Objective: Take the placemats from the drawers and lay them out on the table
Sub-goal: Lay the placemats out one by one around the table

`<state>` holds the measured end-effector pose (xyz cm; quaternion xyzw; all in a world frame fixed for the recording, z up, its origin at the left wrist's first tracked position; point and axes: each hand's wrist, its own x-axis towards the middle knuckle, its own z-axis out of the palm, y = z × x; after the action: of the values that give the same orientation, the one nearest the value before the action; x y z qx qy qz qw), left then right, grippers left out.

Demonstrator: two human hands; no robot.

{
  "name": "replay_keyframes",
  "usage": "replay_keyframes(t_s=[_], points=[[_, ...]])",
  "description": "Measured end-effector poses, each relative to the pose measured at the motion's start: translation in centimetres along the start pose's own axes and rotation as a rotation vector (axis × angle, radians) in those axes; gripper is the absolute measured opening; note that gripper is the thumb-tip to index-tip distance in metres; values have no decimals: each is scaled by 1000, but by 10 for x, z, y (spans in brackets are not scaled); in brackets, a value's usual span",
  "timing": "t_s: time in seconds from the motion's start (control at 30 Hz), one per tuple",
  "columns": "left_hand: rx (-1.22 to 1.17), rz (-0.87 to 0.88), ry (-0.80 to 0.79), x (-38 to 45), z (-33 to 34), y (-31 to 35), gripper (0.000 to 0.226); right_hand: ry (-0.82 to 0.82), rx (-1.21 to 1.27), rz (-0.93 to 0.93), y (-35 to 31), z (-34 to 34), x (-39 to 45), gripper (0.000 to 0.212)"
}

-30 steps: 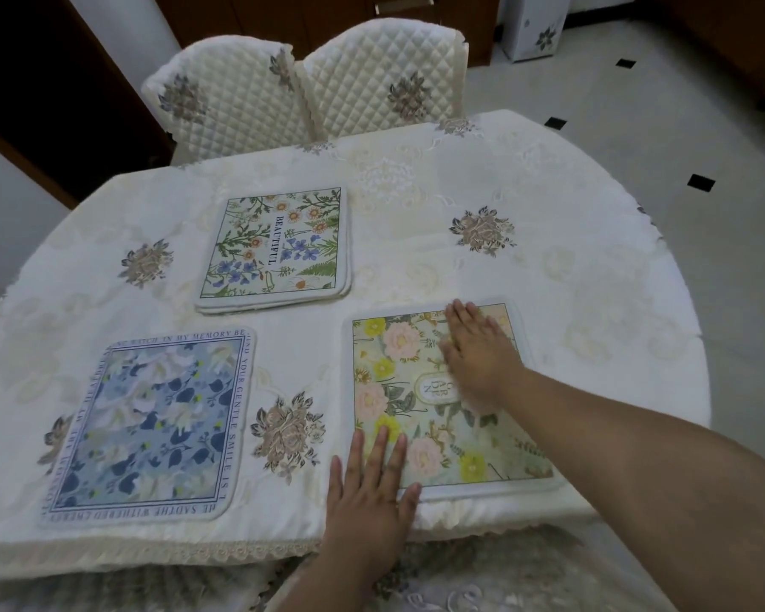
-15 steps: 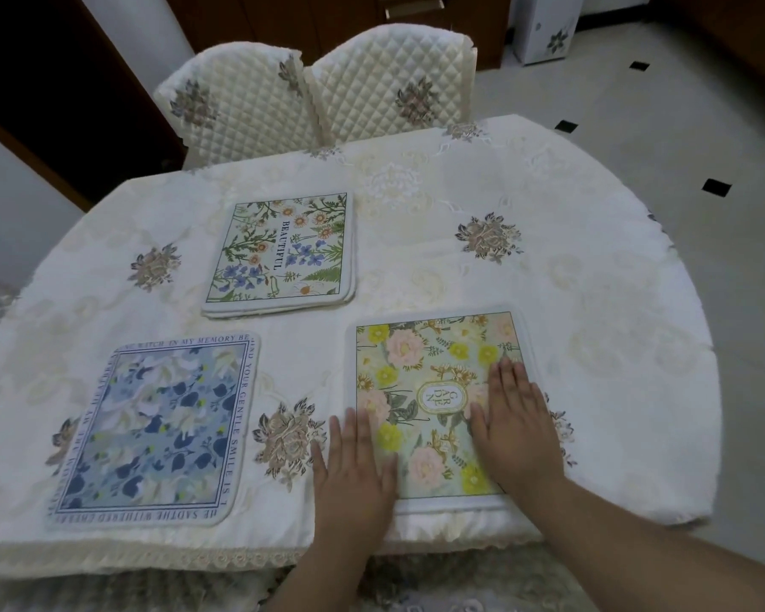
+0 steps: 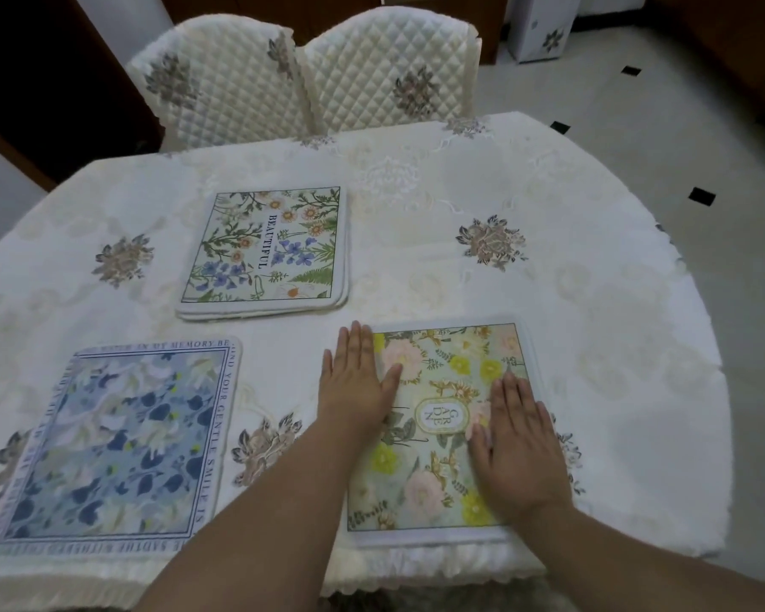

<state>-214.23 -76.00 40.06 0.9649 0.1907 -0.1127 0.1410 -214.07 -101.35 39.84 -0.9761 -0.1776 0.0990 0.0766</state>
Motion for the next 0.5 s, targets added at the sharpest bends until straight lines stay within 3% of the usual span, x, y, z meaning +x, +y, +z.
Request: replay_keyframes(t_s=[0.2,0.5], points=[[25,-89,84,21,-31,-27,73,2,9,13,-1,-2,-2,71],[71,4,55,54,-60,-41,63,-6,15,21,-2,-5,-2,70]])
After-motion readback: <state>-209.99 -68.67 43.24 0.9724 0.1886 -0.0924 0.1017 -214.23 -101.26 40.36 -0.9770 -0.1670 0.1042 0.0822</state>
